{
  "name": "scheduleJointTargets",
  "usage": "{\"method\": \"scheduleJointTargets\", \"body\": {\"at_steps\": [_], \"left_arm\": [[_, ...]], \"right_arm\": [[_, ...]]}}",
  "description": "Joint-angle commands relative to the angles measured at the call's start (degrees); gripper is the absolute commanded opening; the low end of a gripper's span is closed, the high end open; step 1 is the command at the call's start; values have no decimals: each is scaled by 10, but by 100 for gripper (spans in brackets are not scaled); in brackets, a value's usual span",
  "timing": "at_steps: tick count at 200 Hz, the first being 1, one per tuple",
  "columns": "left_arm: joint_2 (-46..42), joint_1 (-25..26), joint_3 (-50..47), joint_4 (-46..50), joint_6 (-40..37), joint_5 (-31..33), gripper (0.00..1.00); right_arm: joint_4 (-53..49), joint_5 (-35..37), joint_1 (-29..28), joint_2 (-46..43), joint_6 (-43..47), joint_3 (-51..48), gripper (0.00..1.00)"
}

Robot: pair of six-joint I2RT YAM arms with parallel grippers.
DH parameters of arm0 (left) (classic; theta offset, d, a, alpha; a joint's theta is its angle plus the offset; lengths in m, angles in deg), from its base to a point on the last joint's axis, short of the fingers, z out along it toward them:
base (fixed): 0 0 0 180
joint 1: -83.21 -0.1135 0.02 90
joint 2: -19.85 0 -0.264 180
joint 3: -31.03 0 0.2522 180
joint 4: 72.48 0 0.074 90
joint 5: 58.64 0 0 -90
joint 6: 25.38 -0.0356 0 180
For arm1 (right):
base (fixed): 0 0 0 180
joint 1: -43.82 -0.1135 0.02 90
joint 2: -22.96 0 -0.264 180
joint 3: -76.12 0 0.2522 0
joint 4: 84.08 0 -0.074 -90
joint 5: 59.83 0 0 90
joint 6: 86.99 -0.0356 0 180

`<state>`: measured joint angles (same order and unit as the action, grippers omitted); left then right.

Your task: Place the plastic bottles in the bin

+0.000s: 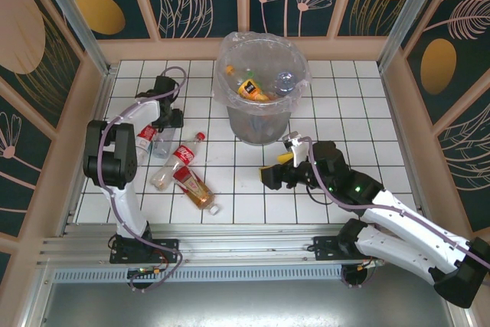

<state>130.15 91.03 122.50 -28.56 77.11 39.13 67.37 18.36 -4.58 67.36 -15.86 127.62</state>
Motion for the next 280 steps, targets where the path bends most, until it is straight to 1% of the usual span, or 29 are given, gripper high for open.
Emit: {"method": "scheduleJointTargets", "body": {"at_steps": [1,22,36,49,53,82,109,121,166,221,231,250,280], "left_arm": [[-47,-4,24,-10,12,-20,56],[-76,-4,28,-14,24,-42,56],[-99,-4,29,-17,34,-68,56],[-118,-4,27,-23,46,-101,56],[-138,-4,26,-26,51,-113,56],[-211,-5,-6,-62,89,-193,58],[-287,-4,-61,-107,138,-257,58],[-319,-4,-96,-132,163,-296,58],[-440,-3,-239,-260,303,-401,57],[-544,8,-330,-303,415,-431,55],[-562,12,-350,-326,439,-435,55],[-592,21,-377,-352,478,-429,55],[-618,39,-399,-369,504,-408,56]], "right_arm": [[14,7,-5,-2,-13,0,87],[21,2,-6,-3,-16,1,87],[32,0,-6,-3,-21,1,87],[53,-5,-6,-5,-30,-2,87],[62,-8,-6,-5,-34,-3,87],[132,-54,-7,3,-61,-11,87],[181,-84,-9,24,-76,-9,87],[197,-89,-9,39,-81,-3,87],[267,-121,-16,131,-113,35,88],[325,-122,-46,279,-120,119,89],[331,-123,-52,305,-119,136,88],[333,-123,-63,351,-120,173,89],[345,-136,-75,400,-125,208,89]]}}
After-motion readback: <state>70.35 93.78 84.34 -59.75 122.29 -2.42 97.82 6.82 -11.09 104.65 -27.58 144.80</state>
